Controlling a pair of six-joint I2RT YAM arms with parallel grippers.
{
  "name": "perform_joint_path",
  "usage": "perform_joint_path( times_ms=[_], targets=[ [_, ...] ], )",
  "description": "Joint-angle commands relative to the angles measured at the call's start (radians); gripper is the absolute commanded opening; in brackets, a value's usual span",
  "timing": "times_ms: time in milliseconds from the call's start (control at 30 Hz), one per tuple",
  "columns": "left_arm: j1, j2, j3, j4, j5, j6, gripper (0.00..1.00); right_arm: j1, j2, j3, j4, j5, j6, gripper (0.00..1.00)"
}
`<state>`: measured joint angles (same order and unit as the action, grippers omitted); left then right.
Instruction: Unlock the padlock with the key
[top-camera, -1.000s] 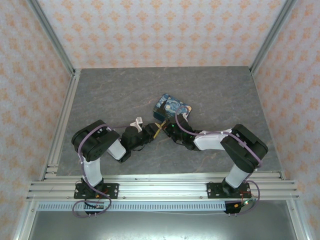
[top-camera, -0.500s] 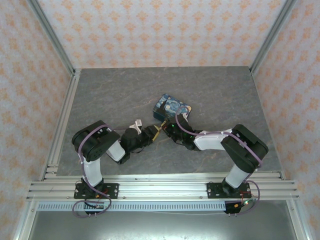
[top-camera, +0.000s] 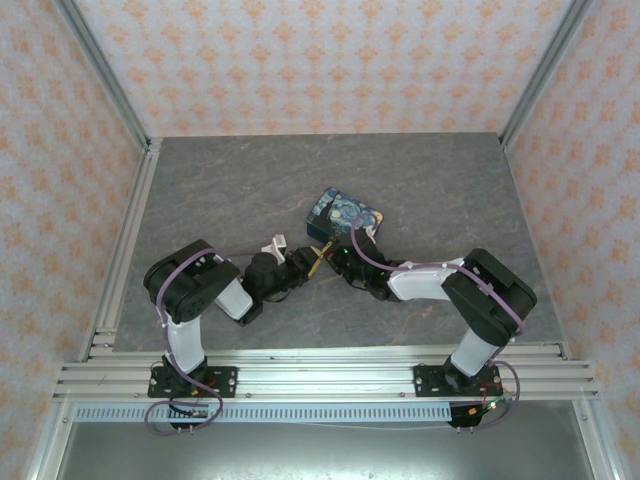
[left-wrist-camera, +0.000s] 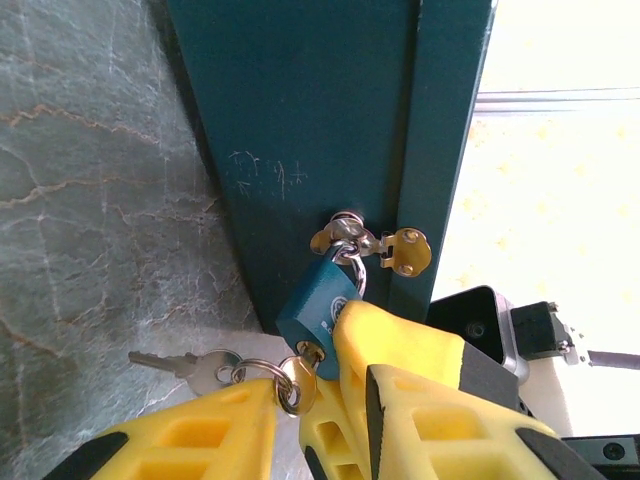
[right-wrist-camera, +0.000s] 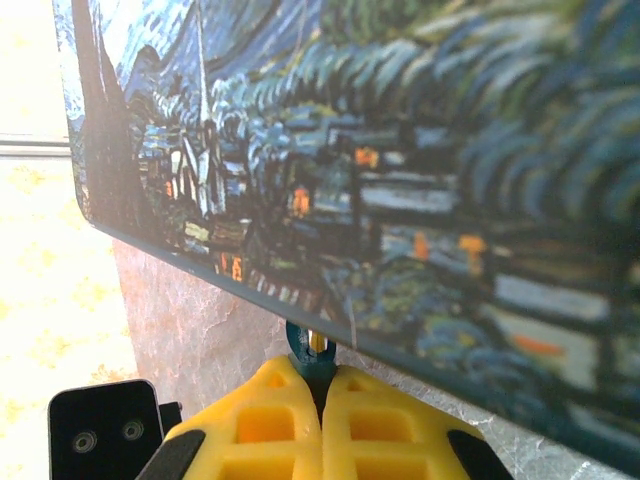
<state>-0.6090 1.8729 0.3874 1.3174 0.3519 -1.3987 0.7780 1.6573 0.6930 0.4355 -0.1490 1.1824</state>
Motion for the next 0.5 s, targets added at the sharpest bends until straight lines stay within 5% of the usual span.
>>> perform_joint_path(
  times_ms=[0, 300, 467],
  targets=[
    [-0.011, 0.018, 0.025, 0.008, -0.005, -0.009, 0.30, 0.003, -0.003, -0.007, -0.023, -0.042, 0.059, 0.00],
    [-0.012, 0.032, 0.036, 0.013, -0.005, -0.008, 0.20, 0.003, -0.004, -0.013, -0.014, -0.044, 0.070, 0.00],
    [-0.013, 0.032, 0.036, 0.013, -0.010, 0.013, 0.02, 0.003, -0.009, -0.020, -0.012, -0.043, 0.074, 0.00]
  ],
)
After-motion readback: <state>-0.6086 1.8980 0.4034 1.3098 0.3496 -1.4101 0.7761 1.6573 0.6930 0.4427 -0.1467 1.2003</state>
